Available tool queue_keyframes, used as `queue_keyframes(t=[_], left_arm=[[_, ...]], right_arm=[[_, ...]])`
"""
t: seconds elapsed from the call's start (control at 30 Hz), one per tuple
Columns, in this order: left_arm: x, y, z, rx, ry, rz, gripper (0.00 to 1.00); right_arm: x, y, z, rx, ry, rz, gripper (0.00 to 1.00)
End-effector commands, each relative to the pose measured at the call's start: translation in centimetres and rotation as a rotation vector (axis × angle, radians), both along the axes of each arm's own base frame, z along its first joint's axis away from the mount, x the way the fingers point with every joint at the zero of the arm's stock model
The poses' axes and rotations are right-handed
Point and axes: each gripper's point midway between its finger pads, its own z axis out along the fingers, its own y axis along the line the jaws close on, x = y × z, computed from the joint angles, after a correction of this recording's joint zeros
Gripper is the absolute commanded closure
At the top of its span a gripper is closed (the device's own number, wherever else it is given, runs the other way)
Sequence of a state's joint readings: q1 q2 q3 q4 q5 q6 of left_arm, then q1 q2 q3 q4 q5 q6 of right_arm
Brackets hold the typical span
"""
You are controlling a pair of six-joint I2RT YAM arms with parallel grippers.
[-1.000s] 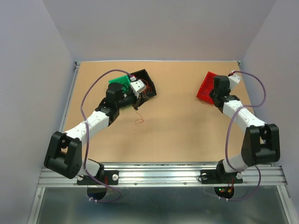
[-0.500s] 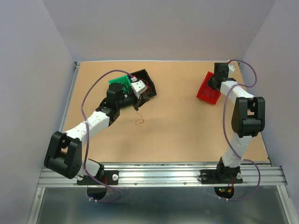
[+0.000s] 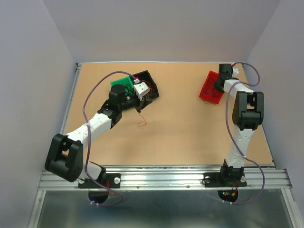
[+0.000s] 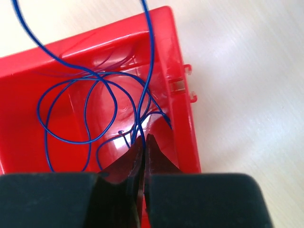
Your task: Untangle the cables
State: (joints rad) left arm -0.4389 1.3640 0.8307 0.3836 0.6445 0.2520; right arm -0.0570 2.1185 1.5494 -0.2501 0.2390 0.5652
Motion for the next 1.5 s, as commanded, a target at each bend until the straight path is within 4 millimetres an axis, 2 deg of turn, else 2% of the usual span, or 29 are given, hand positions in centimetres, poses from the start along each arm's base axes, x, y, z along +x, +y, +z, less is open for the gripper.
queue_keyframes(t=[0.0,0.07,0.1,0.17,0.2,0.23,0.27,0.3,0.37,0.4,0.47,0.5,0.57,0.7,0.77,0.8,0.87,0.93,1.0,1.03,1.07,1.13,1.17,1.2,1.27,1.3,1.33,1.43,1.47], left_arm=[[-0.4,-0.4,2.5,-0.03,-0.067,-0.028,1.0],[-0.8,-0.5,3.2,-0.04,-0.07,-0.042,1.0],[-0.9,-0.5,3.8,-0.047,-0.077,-0.046,1.0],[-1.4,-0.7,4.6,-0.061,-0.076,-0.062,1.0],[-1.3,-0.8,5.9,-0.071,-0.092,-0.068,1.0],[-1.5,-0.8,6.1,-0.068,-0.083,-0.071,1.0],[-1.6,-0.7,7.1,-0.077,-0.097,-0.07,1.0],[-1.6,-0.7,8.3,-0.087,-0.112,-0.07,1.0],[-1.7,-0.6,9.8,-0.098,-0.132,-0.067,1.0],[-1.6,-0.7,11.4,-0.108,-0.155,-0.067,1.0],[-1.3,-0.6,12.1,-0.1,-0.146,-0.052,1.0],[-1.1,-0.5,13.3,-0.106,-0.153,-0.044,1.0],[-0.9,-0.6,14.4,-0.11,-0.163,-0.041,1.0],[0.2,-0.8,17.9,-0.131,-0.197,-0.029,1.0],[1.3,-1.0,18.0,-0.127,-0.182,-0.012,1.0],[1.7,-1.0,19.2,-0.136,-0.198,-0.009,1.0],[2.7,-1.1,19.5,-0.137,-0.198,0.003,1.0],[4.7,-1.3,19.2,-0.134,-0.181,0.018,1.0],[6.9,-1.5,18.4,-0.13,-0.157,0.029,1.0],[7.9,-1.5,18.0,-0.126,-0.15,0.035,1.0],[8.7,-1.7,17.7,-0.125,-0.146,0.037,1.0],[11.4,-1.9,16.2,-0.114,-0.131,0.058,1.0],[12.3,-1.9,15.8,-0.11,-0.13,0.067,1.0],[14.0,-2.2,14.6,-0.099,-0.12,0.077,1.0],[15.9,-1.9,13.4,-0.079,-0.128,0.108,1.0],[17.1,-2.0,11.6,-0.065,-0.109,0.118,1.0],[18.6,-1.8,10.5,-0.053,-0.126,0.144,1.0],[20.8,-1.4,8.7,-0.026,-0.163,0.195,1.0],[21.9,-1.1,6.9,0.008,-0.166,0.225,1.0]], right_arm=[[0.2,1.1,-0.7,-0.089,0.04,0.004,0.96],[-0.1,1.7,0.4,-0.136,0.028,0.001,0.89],[-0.1,1.8,1.9,-0.151,0.005,0.009,0.83],[-0.6,1.9,3.0,-0.179,-0.005,0.009,0.8],[-0.9,2.0,3.4,-0.189,-0.007,0.012,0.77],[-1.0,2.1,5.0,-0.193,-0.037,0.013,0.76],[-1.5,2.1,5.0,-0.196,-0.031,0.011,0.73],[-1.7,2.1,6.3,-0.193,-0.056,0.008,0.72],[-2.0,2.3,7.0,-0.192,-0.067,0.013,0.66],[-2.3,2.2,7.3,-0.196,-0.071,0.012,0.65],[-2.7,2.3,8.7,-0.194,-0.097,0.013,0.59],[-3.0,2.5,8.9,-0.195,-0.098,0.019,0.53],[-3.4,2.8,10.4,-0.194,-0.133,0.022,0.51],[-4.1,3.6,12.4,-0.192,-0.174,0.049,0.25],[-4.5,4.0,13.0,-0.193,-0.185,0.057,0.16],[-4.8,4.1,14.2,-0.191,-0.213,0.055,0.08],[-5.5,4.9,15.0,-0.189,-0.231,0.071,0.05],[-6.2,5.4,17.0,-0.186,-0.276,0.084,0.03],[-6.9,6.4,17.6,-0.183,-0.292,0.118,0.02],[-7.5,6.8,19.2,-0.177,-0.331,0.128,0.02],[-7.9,7.5,19.7,-0.175,-0.346,0.147,0.02],[-8.8,8.1,20.5,-0.171,-0.369,0.166,0.02],[-9.6,8.6,22.3,-0.162,-0.418,0.176,0.02],[-10.2,8.8,21.9,-0.157,-0.419,0.185,0.02],[-11.2,9.3,23.0,-0.139,-0.461,0.205,0.02],[-11.8,9.3,24.4,-0.131,-0.507,0.207,0.02],[-12.3,9.5,24.2,-0.126,-0.514,0.218,0.01],[-13.5,9.8,24.8,-0.111,-0.546,0.248,0.01],[-13.7,10.2,24.1,-0.105,-0.536,0.265,0.01]])
